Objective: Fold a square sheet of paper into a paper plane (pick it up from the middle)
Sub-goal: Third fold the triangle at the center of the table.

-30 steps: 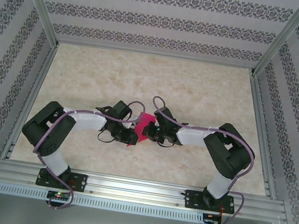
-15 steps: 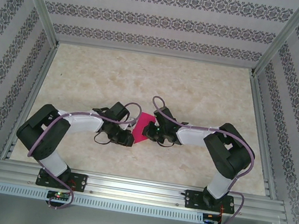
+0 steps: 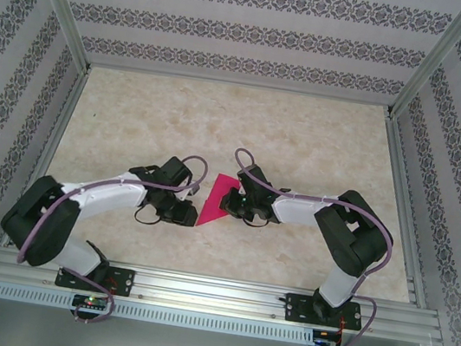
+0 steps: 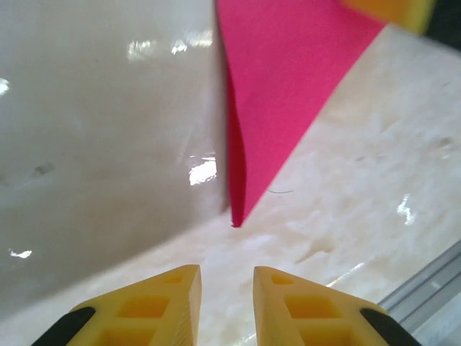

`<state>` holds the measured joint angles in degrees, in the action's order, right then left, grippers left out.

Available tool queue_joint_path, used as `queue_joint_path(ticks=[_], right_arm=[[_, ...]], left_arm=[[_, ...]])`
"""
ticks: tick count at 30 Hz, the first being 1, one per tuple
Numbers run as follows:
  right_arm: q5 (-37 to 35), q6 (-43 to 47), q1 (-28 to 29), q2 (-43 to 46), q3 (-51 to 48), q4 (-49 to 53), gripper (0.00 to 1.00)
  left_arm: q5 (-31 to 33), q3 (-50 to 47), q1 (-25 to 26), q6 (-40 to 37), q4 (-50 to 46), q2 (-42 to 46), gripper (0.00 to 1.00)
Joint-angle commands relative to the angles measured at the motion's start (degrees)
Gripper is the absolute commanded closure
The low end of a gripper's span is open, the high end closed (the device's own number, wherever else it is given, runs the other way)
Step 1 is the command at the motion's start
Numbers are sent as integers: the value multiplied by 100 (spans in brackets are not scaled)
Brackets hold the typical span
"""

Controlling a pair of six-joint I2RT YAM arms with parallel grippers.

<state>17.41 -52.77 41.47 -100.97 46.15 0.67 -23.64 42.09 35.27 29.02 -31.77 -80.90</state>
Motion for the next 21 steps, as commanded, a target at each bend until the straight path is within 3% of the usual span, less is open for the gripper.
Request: queue_joint_path(ticks=[1, 9, 13, 21], right_arm=[[-535, 127, -93, -81, -99, 618, 90], [-475, 91, -89, -81, -132, 486, 89], [-440, 50, -96, -74, -133, 414, 89], [-281, 44, -125, 183, -65, 282, 86]], left_arm=[[111, 285, -62, 256, 16, 311, 69], [-1114, 601, -51, 561, 1221, -789, 71], [-1114, 689, -55, 470, 1310, -1283, 73], [-313, 244, -55, 208, 960, -1595, 81]])
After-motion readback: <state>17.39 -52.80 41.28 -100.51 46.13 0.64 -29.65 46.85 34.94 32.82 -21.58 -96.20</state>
